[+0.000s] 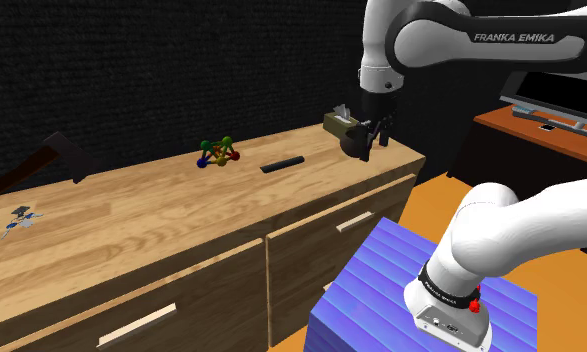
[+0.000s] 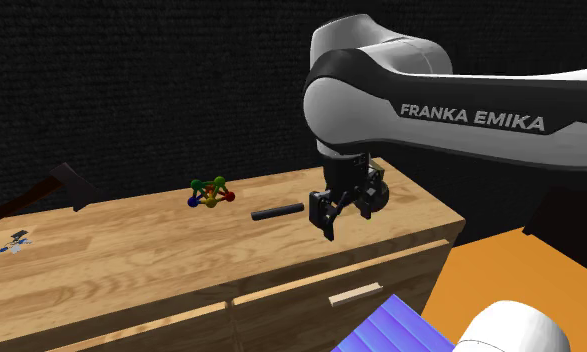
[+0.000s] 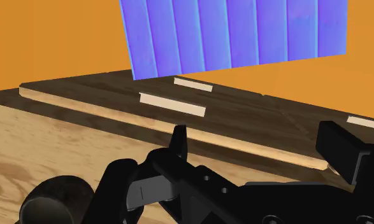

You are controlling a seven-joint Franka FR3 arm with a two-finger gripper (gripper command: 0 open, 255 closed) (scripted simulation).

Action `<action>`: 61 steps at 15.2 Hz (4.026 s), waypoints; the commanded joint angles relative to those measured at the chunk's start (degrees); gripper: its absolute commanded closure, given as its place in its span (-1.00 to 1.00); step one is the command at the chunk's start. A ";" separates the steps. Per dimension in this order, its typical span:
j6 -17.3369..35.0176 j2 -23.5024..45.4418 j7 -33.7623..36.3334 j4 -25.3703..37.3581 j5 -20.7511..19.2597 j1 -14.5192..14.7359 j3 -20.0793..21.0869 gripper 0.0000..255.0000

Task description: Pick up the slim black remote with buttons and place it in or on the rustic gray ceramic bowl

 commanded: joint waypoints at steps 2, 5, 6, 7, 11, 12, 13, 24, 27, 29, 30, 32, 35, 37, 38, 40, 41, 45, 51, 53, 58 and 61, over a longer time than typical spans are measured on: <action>1.78 1.02 -2.51 -0.39 -1.03 0.20 -1.17 -1.00; 7.24 4.71 -9.84 -0.96 -3.83 0.90 -4.66 -1.00; 9.09 6.14 -12.24 -0.95 -4.63 1.15 -5.78 -1.00; 10.94 7.67 -14.63 -0.84 -5.34 1.40 -6.87 -1.00; 18.20 14.58 -24.06 0.58 -7.38 2.63 -10.98 -1.00; 19.95 16.47 -26.42 1.17 -7.65 2.98 -11.92 -1.00; 21.66 18.43 -28.77 1.85 -7.82 3.36 -12.84 -1.00; 36.52 41.91 -55.87 14.37 -2.51 7.46 -19.39 -1.00; 38.88 48.43 -63.42 19.14 0.66 7.77 -19.47 -1.00; 40.01 52.68 -68.26 22.60 2.80 7.63 -18.98 -1.00; 40.45 54.76 -70.59 24.40 3.83 7.49 -18.63 -1.00; 41.10 58.84 -75.05 28.15 5.72 7.07 -17.68 -1.00; 41.58 64.75 -81.14 34.10 7.98 6.17 -15.76 -1.00; 42.21 66.68 -82.68 35.53 8.56 5.82 -15.10 -1.00; 42.81 67.13 -82.77 35.37 8.70 5.76 -15.02 -1.00; 43.99 68.04 -82.95 35.08 8.98 5.63 -14.88 -1.00; 44.57 68.51 -83.04 34.95 9.12 5.56 -14.81 -1.00; 46.04 69.75 -83.28 34.69 9.51 5.39 -14.62 -1.00; 46.04 69.75 -83.28 34.70 9.51 5.39 -14.62 -1.00; 46.04 69.75 -83.28 34.70 9.51 5.39 -14.62 1.00; 46.13 69.76 -83.34 34.62 9.53 5.35 -14.62 1.00; 46.04 69.75 -83.28 34.69 9.51 5.39 -14.62 1.00</action>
